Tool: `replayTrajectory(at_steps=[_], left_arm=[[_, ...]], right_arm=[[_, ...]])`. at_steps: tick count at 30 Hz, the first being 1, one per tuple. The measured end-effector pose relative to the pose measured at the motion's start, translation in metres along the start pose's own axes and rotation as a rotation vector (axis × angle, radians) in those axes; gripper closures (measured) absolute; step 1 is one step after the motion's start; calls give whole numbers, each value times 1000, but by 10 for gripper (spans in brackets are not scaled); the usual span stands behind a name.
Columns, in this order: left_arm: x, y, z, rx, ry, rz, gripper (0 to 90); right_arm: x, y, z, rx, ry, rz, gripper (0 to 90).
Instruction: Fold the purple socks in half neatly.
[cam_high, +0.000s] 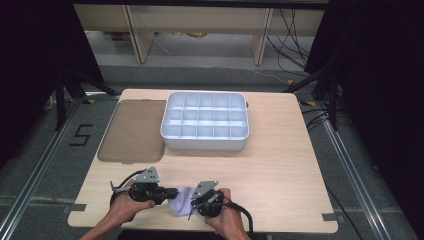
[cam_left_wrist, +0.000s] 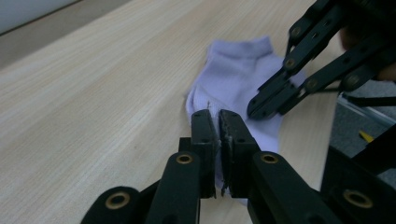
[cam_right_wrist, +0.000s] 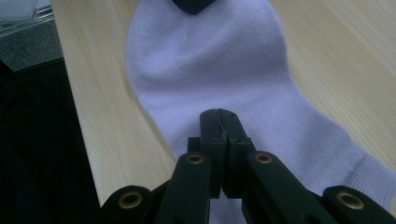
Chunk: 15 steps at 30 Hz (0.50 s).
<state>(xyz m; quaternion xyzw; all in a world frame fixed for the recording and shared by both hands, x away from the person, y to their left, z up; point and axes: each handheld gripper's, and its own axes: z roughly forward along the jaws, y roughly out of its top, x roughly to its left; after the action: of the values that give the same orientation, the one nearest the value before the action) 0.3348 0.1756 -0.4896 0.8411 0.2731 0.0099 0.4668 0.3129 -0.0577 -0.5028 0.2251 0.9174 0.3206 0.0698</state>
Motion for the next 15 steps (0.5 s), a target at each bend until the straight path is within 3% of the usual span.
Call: replayTrajectory(at_steps=[1, 3, 4, 6, 9, 11, 15], left_arm=[[0, 0, -4, 0, 3, 2, 845], [0, 0, -7, -13, -6, -12, 845], [1, -1, -8, -24, -9, -24, 845], [2, -1, -10, -15, -3, -8, 845], [3, -1, -12, -3, -7, -33, 845], [4, -1, -12, -7, -8, -30, 845], [5, 1, -13, 6, -11, -12, 845]], right_arm=[[1, 3, 4, -16, 9, -41, 900], [4, 6, 6, -10, 22, -17, 899], [4, 7, 8, -16, 25, -45, 899], [4, 8, 6, -11, 32, -25, 898], [-7, 14, 0, -42, -5, -21, 899], [-12, 16, 0, -35, -22, -40, 899], [-23, 22, 15, 2, -44, -20, 900]])
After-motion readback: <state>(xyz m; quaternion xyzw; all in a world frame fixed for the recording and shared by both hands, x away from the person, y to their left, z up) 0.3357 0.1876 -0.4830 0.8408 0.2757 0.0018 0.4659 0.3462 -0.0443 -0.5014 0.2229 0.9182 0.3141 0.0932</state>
